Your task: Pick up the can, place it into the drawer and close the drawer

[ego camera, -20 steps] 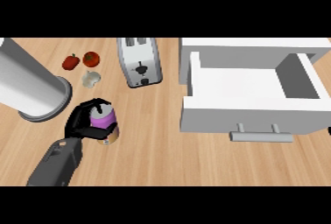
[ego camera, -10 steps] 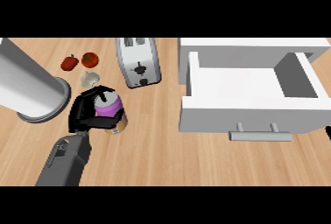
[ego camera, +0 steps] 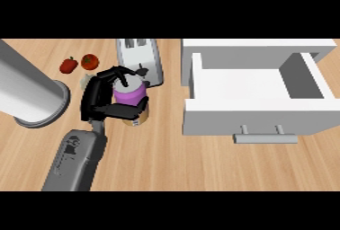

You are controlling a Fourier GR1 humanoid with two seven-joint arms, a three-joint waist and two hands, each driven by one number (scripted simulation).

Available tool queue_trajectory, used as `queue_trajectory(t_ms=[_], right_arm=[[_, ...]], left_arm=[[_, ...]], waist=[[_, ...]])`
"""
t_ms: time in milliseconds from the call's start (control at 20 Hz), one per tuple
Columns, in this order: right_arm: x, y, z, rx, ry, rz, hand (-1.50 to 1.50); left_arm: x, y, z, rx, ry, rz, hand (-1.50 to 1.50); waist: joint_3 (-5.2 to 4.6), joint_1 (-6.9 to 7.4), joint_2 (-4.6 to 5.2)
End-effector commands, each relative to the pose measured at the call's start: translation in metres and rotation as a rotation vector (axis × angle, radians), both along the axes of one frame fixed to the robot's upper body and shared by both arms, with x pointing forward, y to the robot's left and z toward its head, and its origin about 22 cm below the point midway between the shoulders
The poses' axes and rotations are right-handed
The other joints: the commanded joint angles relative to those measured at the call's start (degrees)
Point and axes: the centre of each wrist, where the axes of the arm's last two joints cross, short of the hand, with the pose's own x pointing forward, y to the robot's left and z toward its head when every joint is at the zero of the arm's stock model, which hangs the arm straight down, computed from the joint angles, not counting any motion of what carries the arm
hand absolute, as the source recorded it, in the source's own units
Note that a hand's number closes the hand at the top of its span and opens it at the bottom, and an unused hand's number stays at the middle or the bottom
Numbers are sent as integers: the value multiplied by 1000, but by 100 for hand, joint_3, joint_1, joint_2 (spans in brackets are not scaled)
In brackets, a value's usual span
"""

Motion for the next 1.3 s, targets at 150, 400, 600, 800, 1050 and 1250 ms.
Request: queue_trajectory(t_ms=[150, 400, 600, 800, 1050, 1250], right_arm=[[-6, -6, -6, 11, 6, 18, -150], [16, 0, 6, -1, -8, -6, -150], [9, -11, 8, 3, -11, 5, -150], [2, -16, 4, -14, 7, 0, -150], [12, -19, 0, 1, -7, -22, -150], [25, 1, 2, -1, -1, -9, -150]], left_arm=[[7, -59, 80, 13, -4, -49, 150], [23, -96, 111, 58, -59, -75, 150], [31, -121, 137, 60, -63, -77, 150], [44, -129, 151, 73, -53, -102, 150], [48, -154, 181, 81, -70, -89, 150], [51, -174, 188, 109, -59, -90, 150]], waist=[[2, -68, 7], [-2, -68, 27], [-1, -100, 26], [-1, -89, 26], [0, -77, 27], [-1, -63, 31]])
